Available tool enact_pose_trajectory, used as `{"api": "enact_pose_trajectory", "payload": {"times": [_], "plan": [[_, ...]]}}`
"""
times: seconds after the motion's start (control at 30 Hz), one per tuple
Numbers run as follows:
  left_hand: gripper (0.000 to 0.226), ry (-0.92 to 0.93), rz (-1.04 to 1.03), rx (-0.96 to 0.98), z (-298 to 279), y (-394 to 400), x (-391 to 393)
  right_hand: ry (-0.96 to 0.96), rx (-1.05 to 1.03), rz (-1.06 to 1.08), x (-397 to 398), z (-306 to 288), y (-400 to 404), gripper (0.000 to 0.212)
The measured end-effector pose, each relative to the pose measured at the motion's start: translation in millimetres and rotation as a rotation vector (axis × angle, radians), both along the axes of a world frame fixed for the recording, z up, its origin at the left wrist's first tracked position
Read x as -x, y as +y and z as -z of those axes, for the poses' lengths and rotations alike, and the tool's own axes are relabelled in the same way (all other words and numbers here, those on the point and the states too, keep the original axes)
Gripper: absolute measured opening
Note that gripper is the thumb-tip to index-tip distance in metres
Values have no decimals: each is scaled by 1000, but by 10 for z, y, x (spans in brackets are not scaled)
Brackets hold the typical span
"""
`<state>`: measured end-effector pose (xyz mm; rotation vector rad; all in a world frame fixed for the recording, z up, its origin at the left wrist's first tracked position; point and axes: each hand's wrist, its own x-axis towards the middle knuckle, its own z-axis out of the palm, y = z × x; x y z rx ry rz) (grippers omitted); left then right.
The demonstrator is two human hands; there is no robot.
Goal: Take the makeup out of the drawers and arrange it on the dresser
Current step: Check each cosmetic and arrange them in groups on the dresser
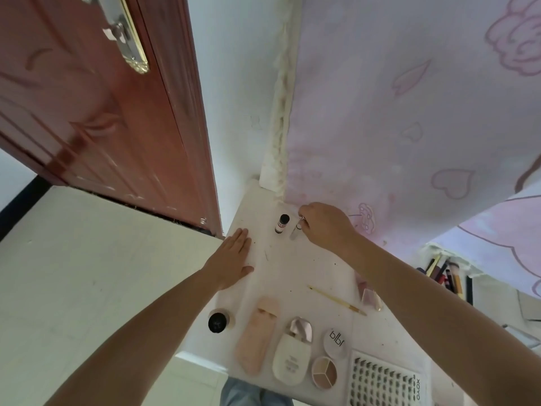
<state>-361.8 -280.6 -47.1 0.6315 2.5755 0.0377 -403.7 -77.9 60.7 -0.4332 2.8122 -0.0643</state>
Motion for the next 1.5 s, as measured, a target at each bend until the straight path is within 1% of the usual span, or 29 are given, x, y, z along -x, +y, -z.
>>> {"api": "enact_pose_trajectory", "payload": {"times": [0.17,0.37,0.43,0.5,0.57,0.63,0.7,0.77,0.9,0.97,1.13,1.23,1.3,1.33,1.37,1.4,1.47,1.5], "plan": [[66,9,8,22,11,-6,-27,5,-32,25,-7,-1,26,24],[66,8,14,37,-28,4,-34,-92,46,26,-64,-55,97,45],[65,4,15,36,-52,10,-32,-106,85,43,-99,-80,123,49],[65,-9,15,35,-87,19,-23,-83,125,84,-152,-104,192,47],[63,-25,20,37,-125,24,-6,-63,153,160,-240,-92,345,39],[61,-13,41,42,-169,26,16,-124,85,259,-367,-28,570,32],[58,9,62,36,-233,40,30,-261,-59,338,-503,72,789,31],[56,14,61,7,-315,81,26,-348,-151,409,-612,186,928,30],[54,22,81,-45,-493,189,-21,-319,-171,523,-693,378,936,35],[54,39,105,-46,-577,232,-56,-287,-182,510,-693,442,888,35],[54,39,130,-46,-793,352,-143,-223,-192,422,-689,447,796,27],[54,28,144,-92,-925,455,-205,-226,-119,437,-691,294,794,22],[54,0,124,-157,-1005,548,-258,-229,-70,389,-712,134,806,17],[54,-17,106,-201,-1043,608,-278,-189,-12,385,-728,59,828,14],[54,-36,92,-244,-1090,681,-295,-134,94,435,-742,-22,863,13],[54,-56,77,-287,-1141,759,-320,-90,238,517,-782,-119,889,13],[53,-73,28,-397,-1256,935,-368,28,521,612,-858,-355,944,10],[52,-87,-2,-453,-1299,1020,-388,43,685,659,-898,-443,950,8]]}}
